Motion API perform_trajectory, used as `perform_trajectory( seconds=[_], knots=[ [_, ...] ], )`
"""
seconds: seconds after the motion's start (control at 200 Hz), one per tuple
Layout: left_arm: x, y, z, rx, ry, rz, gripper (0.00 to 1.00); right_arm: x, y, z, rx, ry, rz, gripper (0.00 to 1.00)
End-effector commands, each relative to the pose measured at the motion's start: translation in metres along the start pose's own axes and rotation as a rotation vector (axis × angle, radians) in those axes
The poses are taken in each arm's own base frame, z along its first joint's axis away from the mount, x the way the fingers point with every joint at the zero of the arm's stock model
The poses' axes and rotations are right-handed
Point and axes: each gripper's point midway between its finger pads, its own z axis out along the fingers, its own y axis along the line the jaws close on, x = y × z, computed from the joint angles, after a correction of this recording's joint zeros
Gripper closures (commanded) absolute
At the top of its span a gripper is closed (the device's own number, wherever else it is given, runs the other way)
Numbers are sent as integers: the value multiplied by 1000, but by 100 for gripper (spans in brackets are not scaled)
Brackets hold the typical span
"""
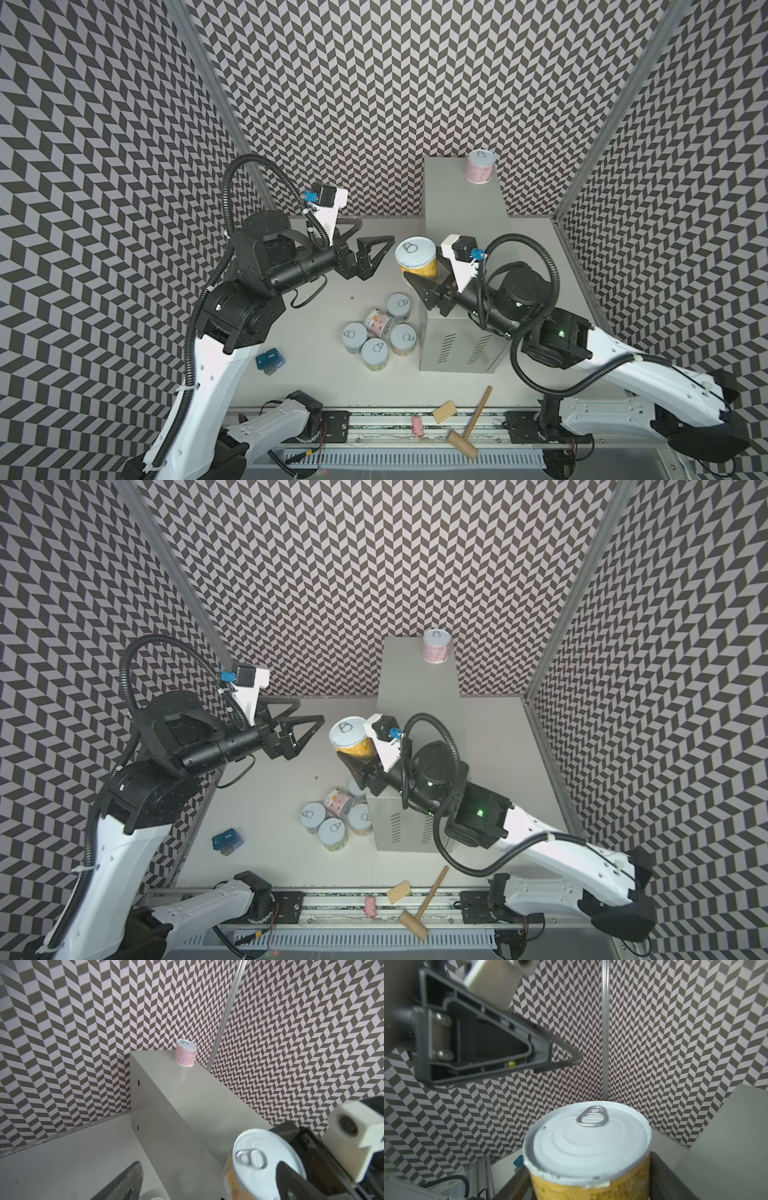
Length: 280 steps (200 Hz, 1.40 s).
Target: Place and organize the canned foods onto the counter
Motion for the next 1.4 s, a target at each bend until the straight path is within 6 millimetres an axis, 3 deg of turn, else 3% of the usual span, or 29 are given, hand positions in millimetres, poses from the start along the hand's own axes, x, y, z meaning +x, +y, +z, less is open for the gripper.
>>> perform_trajectory(
  seconds=[0.0, 0.155, 0.335, 0.516, 0.651, 0.836, 1.046, 1.172, 1.397],
  knots=[
    [-2, -12, 6, 82, -23, 40, 0, -49, -26, -31, 67, -169, 75, 34],
    [9, -13, 19, 119, -2, 45, 0, -41, -56, -47, 137, -179, 74, 33],
    [15, -25, 32, 136, 3, 68, 0, -23, -89, -52, 229, -154, 103, 32],
    [21, -41, 55, 129, 26, 103, 0, -6, -103, -49, 268, -125, 99, 31],
    [25, -44, 72, 109, 41, 106, 0, 7, -104, -44, 262, -97, 80, 29],
    [25, -30, 96, 25, 52, 85, 0, 16, -95, -41, 207, -62, 58, 22],
    [22, -34, 109, 45, 42, 85, 0, 19, -90, -45, 184, -18, 52, 15],
    [27, -39, 114, 62, 58, 109, 0, 8, -85, -57, 158, -16, 61, 9],
    [42, -50, 115, 85, 98, 179, 0, -23, -83, -96, 175, 4, 111, 1]
  ],
)
